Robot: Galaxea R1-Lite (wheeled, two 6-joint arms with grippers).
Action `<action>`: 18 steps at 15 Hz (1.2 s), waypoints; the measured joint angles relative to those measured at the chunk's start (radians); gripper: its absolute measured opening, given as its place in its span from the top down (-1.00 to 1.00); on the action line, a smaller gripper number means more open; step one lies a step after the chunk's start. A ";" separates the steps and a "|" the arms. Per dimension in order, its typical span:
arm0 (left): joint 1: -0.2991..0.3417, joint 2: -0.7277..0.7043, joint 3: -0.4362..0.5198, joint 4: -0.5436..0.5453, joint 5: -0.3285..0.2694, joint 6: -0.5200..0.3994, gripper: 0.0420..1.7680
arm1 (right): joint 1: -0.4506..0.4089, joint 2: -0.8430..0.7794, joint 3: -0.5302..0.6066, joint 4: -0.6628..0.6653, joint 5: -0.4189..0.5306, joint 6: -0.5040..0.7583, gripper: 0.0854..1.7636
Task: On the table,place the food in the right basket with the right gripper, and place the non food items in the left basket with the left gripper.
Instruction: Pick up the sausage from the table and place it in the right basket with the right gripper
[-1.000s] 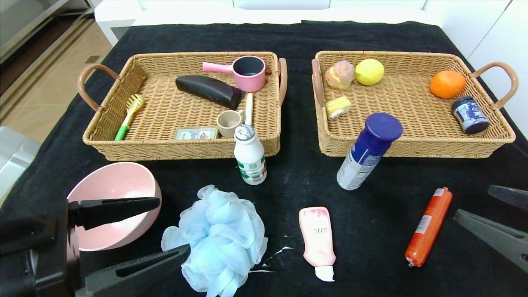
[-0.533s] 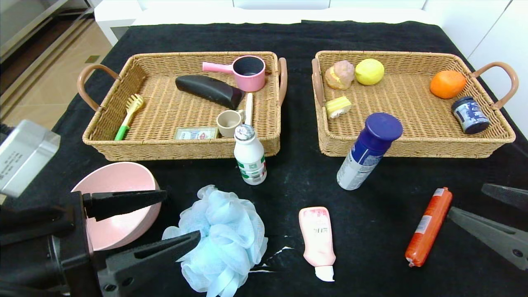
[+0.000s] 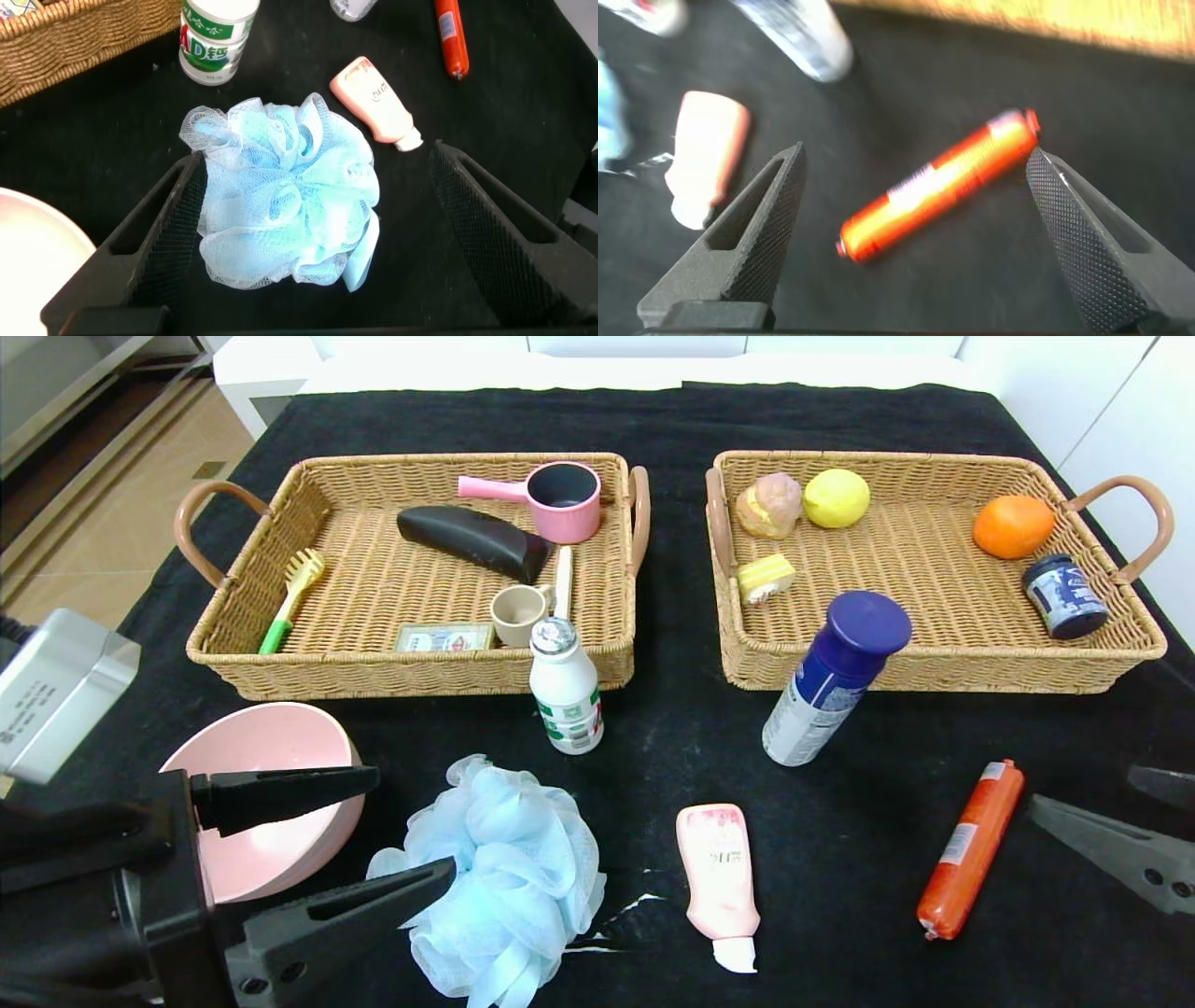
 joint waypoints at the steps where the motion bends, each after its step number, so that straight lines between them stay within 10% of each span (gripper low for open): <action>1: 0.000 -0.001 0.000 0.000 0.000 0.001 -0.94 | -0.001 0.005 -0.047 0.079 -0.011 0.065 -0.94; 6: 0.000 -0.007 0.003 0.000 0.001 0.005 -0.94 | 0.001 0.080 -0.291 0.429 -0.053 0.410 -0.94; 10: 0.000 -0.010 0.006 0.000 0.001 0.006 -0.94 | 0.036 0.211 -0.351 0.474 -0.213 0.492 -0.94; 18: 0.000 -0.022 0.010 0.002 0.001 0.007 -0.94 | 0.038 0.429 -0.409 0.546 -0.223 0.663 -0.94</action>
